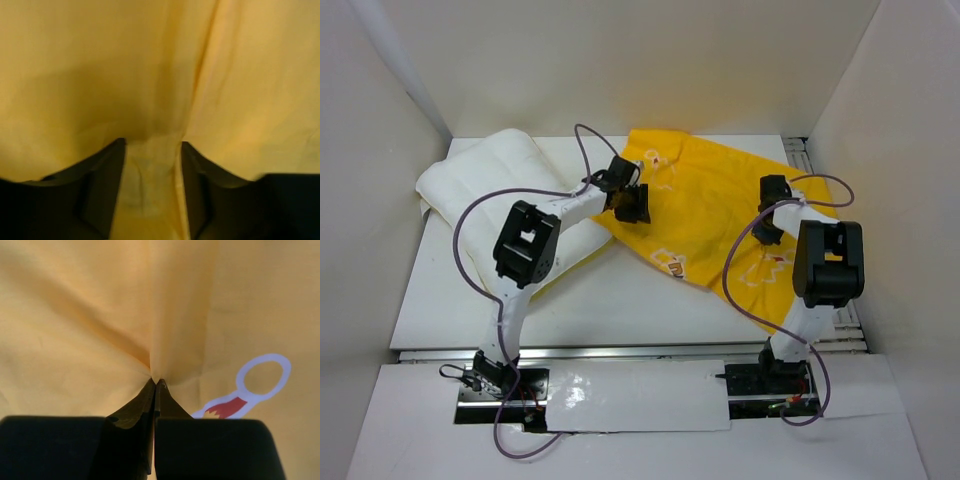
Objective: Put the pillow into the pillowcase
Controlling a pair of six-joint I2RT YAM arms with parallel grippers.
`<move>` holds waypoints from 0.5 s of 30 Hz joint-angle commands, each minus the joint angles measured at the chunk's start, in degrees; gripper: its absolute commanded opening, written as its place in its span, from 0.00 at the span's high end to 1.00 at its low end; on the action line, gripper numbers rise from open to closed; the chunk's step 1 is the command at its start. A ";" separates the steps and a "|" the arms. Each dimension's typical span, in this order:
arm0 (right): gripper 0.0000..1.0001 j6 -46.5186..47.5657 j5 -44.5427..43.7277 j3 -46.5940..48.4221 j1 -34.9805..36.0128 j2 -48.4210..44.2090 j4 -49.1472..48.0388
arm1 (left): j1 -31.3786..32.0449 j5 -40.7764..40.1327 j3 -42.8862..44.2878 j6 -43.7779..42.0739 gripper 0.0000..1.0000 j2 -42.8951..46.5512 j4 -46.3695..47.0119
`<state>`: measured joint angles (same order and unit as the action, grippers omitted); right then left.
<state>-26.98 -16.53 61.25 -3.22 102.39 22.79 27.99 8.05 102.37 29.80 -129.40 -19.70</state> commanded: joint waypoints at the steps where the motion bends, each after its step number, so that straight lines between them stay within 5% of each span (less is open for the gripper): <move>1: 1.00 2.64 -9.82 3.16 -2.66 2.72 5.07 | 2.24 4.43 -4.44 0.17 0.46 1.61 0.90; 3: 1.00 2.64 -9.83 6.67 -5.12 3.51 6.12 | 3.03 4.95 -6.82 0.17 0.65 2.49 0.90; 7: 1.00 4.66 -6.93 11.07 -7.32 4.22 4.91 | 5.84 7.23 -12.96 -1.24 0.86 5.56 -2.96; 11: 1.00 7.81 -4.73 13.36 -7.32 5.27 3.23 | 7.52 11.36 -17.72 -6.33 0.88 10.56 -6.13; 15: 1.00 9.14 -2.89 13.98 -7.32 5.80 3.23 | 7.52 13.04 -22.20 -8.18 0.69 19.17 -8.24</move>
<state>-20.03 -20.01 72.86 -10.79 107.28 26.55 36.23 17.98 81.62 24.95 -116.99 -23.79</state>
